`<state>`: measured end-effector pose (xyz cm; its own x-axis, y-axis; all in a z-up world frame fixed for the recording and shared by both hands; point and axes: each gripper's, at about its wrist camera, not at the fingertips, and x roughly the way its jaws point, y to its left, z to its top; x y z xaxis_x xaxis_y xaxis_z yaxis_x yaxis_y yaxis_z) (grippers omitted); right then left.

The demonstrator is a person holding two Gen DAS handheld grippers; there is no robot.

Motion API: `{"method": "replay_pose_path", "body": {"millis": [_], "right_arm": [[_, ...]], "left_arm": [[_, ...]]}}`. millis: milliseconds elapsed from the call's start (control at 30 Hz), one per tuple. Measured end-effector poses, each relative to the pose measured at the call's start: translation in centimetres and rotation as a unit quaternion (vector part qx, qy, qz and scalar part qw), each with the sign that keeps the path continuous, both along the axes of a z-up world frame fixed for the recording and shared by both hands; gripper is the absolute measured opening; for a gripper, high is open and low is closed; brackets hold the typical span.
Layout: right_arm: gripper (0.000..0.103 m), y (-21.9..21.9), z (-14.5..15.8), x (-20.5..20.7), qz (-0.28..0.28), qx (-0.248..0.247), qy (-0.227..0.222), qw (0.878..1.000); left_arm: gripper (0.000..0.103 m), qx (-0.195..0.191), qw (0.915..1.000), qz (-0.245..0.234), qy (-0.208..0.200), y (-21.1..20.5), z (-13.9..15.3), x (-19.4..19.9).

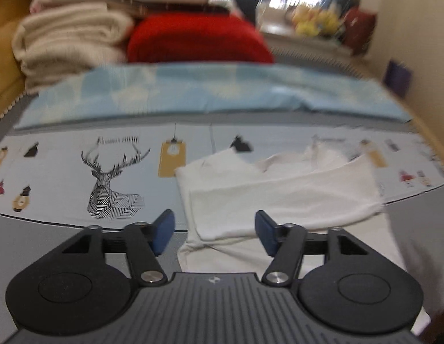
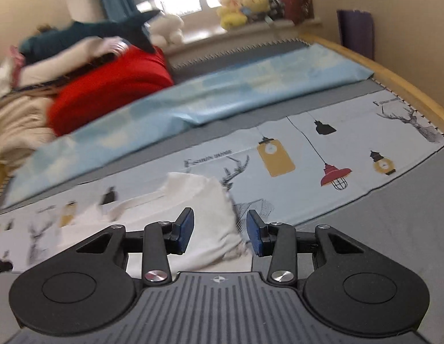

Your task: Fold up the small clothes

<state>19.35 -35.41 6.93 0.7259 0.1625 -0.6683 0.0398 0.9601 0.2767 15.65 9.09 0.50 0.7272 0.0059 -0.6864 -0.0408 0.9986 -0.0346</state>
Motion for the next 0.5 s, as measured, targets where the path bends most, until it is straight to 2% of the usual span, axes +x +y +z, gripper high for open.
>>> {"method": "replay_pose_path", "body": {"millis": [67,167,233,267,300,333,367,400,467,500], "right_arm": [[0.043,-0.8,0.6,-4.3,0.003,0.009,-0.01,1.0],[0.044,-1.7,-0.5,-8.8,0.013,0.019,-0.005,1.0],[0.044,-2.0,-2.2,-11.8,0.003,0.017,0.005,1.0],[0.044,-2.1,-3.1,-13.2,-0.008,0.016,0.013,1.0],[0.044,-2.2,-4.2,-14.1,-0.013,0.013,0.025,1.0],[0.044,-2.4,-5.3,-14.9,-0.02,0.007,0.043,0.999],[0.044,-2.5,-6.1,-15.5,-0.026,0.008,0.051,0.998],[0.044,-2.8,-6.7,-15.9,-0.031,0.015,0.054,0.998],[0.044,-3.3,-7.8,-16.6,-0.035,0.021,0.065,0.997],[0.044,-3.4,-8.4,-16.7,-0.041,0.021,0.07,0.996]], "left_arm": [[0.077,-0.009,0.9998,-0.002,-0.016,-0.3,0.3,-3.6],[0.078,-0.013,0.9995,-0.003,-0.029,-0.9,-1.0,-8.3],[0.078,-0.026,0.9992,0.005,-0.03,-0.8,-3.3,-10.8],[0.078,-0.038,0.9991,0.012,-0.015,-0.3,-4.9,-11.8],[0.074,-0.045,0.9984,0.025,0.026,0.1,-6.2,-12.2],[0.062,-0.052,0.9948,0.048,0.073,0.6,-7.3,-12.5],[0.054,-0.064,0.9926,0.059,0.085,1.1,-7.8,-12.8],[0.054,-0.076,0.9908,0.065,0.091,1.5,-7.8,-13.3],[0.044,-0.079,0.9912,0.062,0.085,2.0,-7.3,-14.1],[0.043,-0.084,0.9918,0.06,0.075,2.3,-7.2,-14.6]]}}
